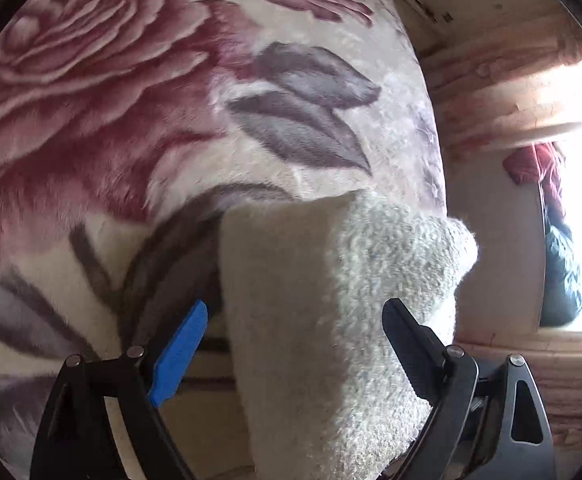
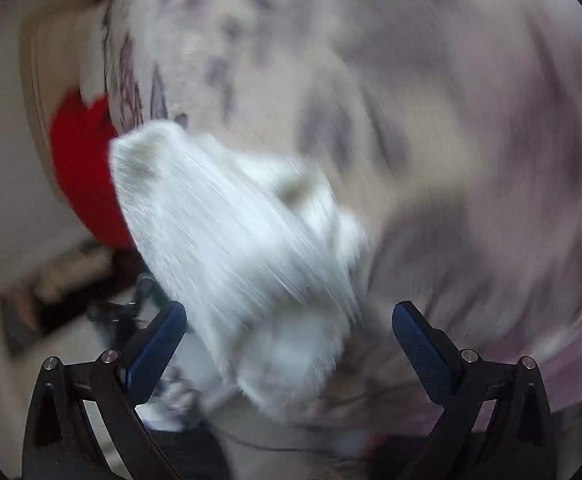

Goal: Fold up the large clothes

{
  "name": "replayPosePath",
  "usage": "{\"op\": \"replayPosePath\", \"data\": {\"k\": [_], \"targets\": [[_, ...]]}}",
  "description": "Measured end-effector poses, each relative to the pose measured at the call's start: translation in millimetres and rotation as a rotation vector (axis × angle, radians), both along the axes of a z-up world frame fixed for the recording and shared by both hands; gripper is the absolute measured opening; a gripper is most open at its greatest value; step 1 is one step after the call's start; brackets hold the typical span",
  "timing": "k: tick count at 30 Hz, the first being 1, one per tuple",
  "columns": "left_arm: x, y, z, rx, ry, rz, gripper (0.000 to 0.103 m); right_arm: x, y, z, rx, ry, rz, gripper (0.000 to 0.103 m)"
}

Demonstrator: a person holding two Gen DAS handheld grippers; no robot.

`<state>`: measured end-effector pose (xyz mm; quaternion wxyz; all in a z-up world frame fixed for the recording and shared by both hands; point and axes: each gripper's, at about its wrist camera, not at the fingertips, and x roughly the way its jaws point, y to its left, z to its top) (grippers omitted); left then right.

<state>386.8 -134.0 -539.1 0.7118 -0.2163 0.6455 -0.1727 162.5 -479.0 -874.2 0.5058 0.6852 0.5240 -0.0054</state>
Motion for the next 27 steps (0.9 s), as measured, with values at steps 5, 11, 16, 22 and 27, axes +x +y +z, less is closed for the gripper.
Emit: {"op": "replayPosePath", "data": {"k": [5,11,16,22,27], "targets": [[16,1,18,-0.032,-0.016,-0.014,0.089,-12,76,-44,0.128,-0.095,-0.118,0.103],[64,-67,51,0.128,-0.140,-0.321,0.089,3,93,-52,0.069,-0.099,-0.260,0.103],[68,-118,40,0.282,-0.194,-0.463,0.088,9,37,48,-0.322,-0.082,-0.203,0.103],[48,-76,40,0.273,-0.197,-0.251,0.088,137,-9,116,-0.505,-0.248,0.115,0.101],[-2,13,4,0.369,-0.088,0.008,0.088,249,6,73,-0.466,-0.140,0.476,0.021]]}}
